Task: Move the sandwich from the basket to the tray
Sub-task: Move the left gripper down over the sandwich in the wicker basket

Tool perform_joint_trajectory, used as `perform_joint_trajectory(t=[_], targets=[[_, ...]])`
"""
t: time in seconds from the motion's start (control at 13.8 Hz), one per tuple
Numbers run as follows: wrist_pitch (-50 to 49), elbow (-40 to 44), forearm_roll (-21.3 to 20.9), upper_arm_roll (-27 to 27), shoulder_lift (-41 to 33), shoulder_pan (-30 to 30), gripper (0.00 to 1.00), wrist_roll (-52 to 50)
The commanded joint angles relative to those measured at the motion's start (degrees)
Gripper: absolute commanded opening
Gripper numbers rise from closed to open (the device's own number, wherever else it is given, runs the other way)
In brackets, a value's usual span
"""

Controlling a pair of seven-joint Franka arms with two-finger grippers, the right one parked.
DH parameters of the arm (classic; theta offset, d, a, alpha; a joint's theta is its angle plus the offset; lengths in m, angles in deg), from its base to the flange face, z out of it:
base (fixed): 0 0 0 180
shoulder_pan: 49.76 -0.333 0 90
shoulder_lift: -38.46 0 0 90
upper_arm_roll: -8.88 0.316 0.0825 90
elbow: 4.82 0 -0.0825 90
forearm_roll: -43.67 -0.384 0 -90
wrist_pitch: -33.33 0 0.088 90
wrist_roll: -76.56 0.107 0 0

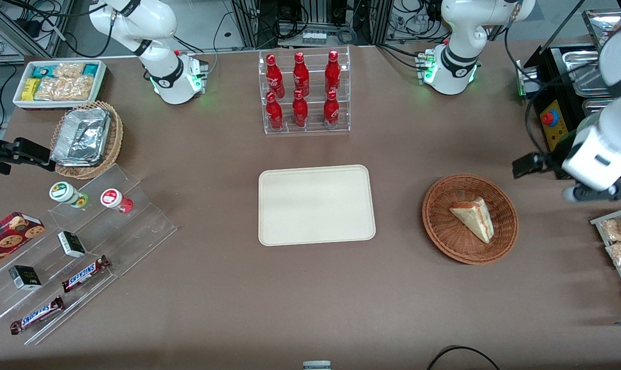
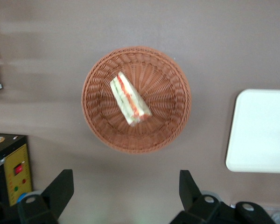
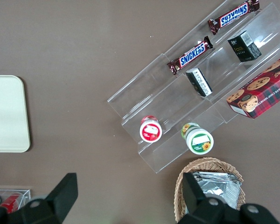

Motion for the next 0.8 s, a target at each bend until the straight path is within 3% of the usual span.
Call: perform_joint_trajectory(t=[0.0,0.73], targets=[[6.8,-6.5,-0.2,0.3,-0.8,0.0,1.00,-1.9],[30.5,-26.4,-0.3,0.2,-0.7,0.1,1.00,-15.9]])
